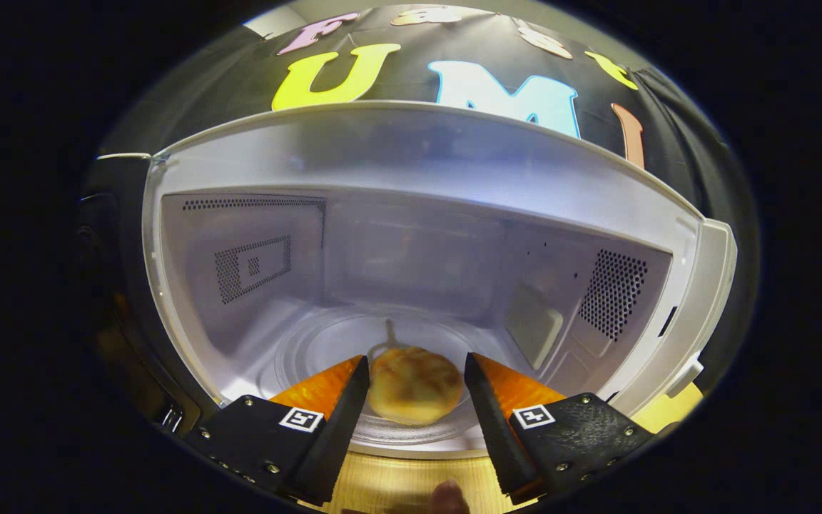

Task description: Open the microwave, put the food inside, and close the microwave door.

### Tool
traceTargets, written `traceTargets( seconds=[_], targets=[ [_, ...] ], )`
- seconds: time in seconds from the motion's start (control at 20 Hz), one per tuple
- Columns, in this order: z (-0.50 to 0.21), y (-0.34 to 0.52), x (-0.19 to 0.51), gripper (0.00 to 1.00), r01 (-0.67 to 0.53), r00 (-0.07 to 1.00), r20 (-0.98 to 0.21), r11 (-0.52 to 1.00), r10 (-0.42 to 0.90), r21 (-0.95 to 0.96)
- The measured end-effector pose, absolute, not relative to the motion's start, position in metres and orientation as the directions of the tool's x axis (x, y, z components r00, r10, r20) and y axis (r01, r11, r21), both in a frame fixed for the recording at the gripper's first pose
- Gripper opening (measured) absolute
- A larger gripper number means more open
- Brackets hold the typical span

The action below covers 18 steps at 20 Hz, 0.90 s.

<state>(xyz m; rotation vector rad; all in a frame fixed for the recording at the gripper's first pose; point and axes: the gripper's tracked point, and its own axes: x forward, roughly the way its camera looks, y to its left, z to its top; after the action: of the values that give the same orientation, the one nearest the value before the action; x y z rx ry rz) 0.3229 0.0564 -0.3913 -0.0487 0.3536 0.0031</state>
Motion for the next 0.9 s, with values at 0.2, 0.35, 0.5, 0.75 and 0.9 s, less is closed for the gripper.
traceTargets(
  seconds=[0.2, 0.35, 0.5, 0.75, 0.9],
  targets=[
    [-0.379, 0.06, 0.302, 0.82, -0.047, 0.934, -0.353, 0.999, 0.049, 0.016],
    [-0.355, 0.071, 0.271, 0.82, -0.123, 0.933, -0.332, 0.99, 0.139, 0.069],
    [-0.328, 0.087, 0.223, 0.82, -0.23, 0.917, -0.3, 0.963, 0.264, 0.143],
    [-0.278, 0.111, 0.129, 0.82, -0.42, 0.864, -0.208, 0.884, 0.458, 0.205],
    [-0.244, 0.126, 0.06, 0.84, -0.54, 0.812, -0.119, 0.813, 0.571, 0.218]
  ],
)
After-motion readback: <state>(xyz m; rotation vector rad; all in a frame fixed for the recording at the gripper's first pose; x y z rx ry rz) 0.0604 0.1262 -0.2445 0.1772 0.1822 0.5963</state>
